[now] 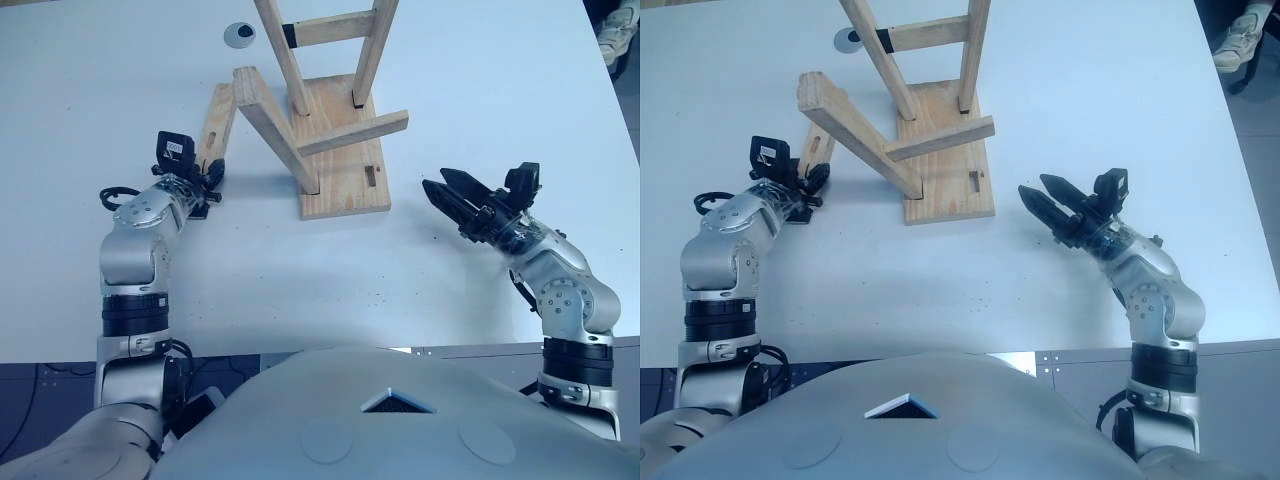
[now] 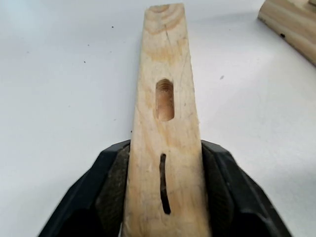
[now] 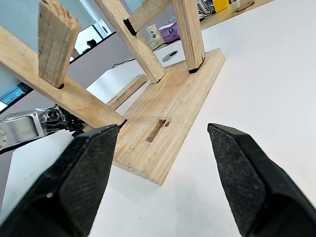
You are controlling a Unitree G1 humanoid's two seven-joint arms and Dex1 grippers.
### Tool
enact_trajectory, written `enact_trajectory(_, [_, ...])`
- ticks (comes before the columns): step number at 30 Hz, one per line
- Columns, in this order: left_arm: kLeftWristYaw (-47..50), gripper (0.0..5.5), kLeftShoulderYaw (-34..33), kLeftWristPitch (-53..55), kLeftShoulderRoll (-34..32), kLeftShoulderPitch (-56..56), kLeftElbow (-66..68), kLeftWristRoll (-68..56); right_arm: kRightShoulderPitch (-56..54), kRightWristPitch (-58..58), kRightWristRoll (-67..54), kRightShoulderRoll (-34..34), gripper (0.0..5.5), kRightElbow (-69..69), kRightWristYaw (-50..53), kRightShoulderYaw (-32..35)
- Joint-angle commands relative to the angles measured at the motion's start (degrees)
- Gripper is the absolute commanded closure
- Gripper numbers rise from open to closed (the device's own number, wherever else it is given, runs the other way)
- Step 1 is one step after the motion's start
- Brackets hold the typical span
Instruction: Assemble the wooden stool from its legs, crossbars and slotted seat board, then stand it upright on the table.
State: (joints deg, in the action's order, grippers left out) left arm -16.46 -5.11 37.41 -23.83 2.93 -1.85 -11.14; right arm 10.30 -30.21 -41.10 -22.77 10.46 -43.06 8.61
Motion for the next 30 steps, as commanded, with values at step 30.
enact_trajectory(30, [-57.06,3.51,-2.92,3.75,0.33,46.41,19.32,-37.39,-57.64,-14.11,-21.49,9.65,2.19,-15.34,-4.20,-2.00])
